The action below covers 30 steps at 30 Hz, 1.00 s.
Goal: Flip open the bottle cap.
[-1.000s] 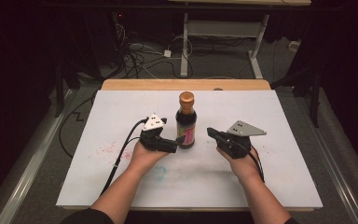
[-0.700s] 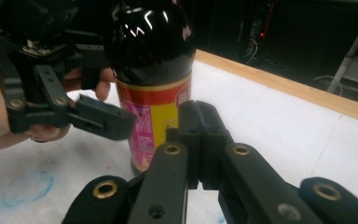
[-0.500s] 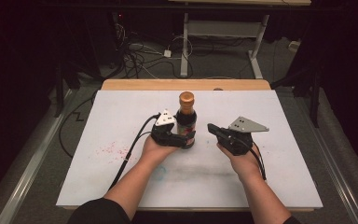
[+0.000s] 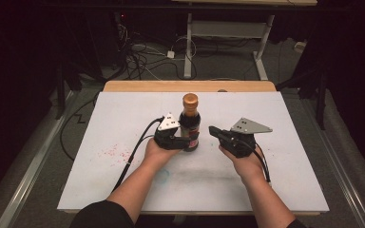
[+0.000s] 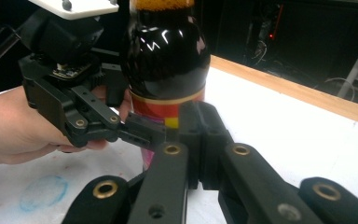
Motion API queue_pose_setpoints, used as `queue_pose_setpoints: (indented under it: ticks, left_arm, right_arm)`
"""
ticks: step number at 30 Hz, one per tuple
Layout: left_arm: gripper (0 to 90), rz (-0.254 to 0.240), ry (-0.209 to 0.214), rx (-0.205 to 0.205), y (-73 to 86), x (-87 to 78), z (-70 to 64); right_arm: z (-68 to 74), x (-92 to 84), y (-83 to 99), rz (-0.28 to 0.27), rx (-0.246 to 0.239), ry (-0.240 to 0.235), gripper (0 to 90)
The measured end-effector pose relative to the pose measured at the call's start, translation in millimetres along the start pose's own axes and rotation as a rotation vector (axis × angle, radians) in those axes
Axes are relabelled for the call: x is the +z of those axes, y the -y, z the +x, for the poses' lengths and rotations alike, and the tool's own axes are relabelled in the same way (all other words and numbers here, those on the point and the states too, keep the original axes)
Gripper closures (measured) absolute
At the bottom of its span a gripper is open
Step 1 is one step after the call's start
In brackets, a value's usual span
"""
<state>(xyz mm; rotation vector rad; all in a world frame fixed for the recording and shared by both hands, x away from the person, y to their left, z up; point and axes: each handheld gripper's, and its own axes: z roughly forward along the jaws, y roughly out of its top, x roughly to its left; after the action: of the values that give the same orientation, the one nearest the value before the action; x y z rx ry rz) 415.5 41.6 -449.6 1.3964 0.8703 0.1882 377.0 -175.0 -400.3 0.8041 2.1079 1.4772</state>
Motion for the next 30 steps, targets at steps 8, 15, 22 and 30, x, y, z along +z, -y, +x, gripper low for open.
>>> queue_pose_setpoints:
  ticks: [8, 15, 22, 30]
  left_arm:
    - [28.4, -0.004, -0.002, 0.007, 1.3, -0.3, 0.2]
    - [28.3, -0.071, -0.014, -0.062, 1.6, 4.7, -4.5]
    - [28.5, -0.074, -0.013, -0.061, 1.9, 4.9, -4.6]
    - [28.8, -0.074, -0.014, -0.057, 2.0, 4.8, -4.6]
  right_arm:
    - [0.4, -3.8, -19.3, 0.003, 0.009, -0.039, 90.0]
    - [0.1, -4.1, -41.5, -0.010, 0.004, -0.052, 90.0]
    - [5.9, -0.4, -64.1, -0.013, -0.014, -0.055, 90.0]
    - [9.0, 4.3, -85.9, 0.028, -0.043, -0.058, 90.0]
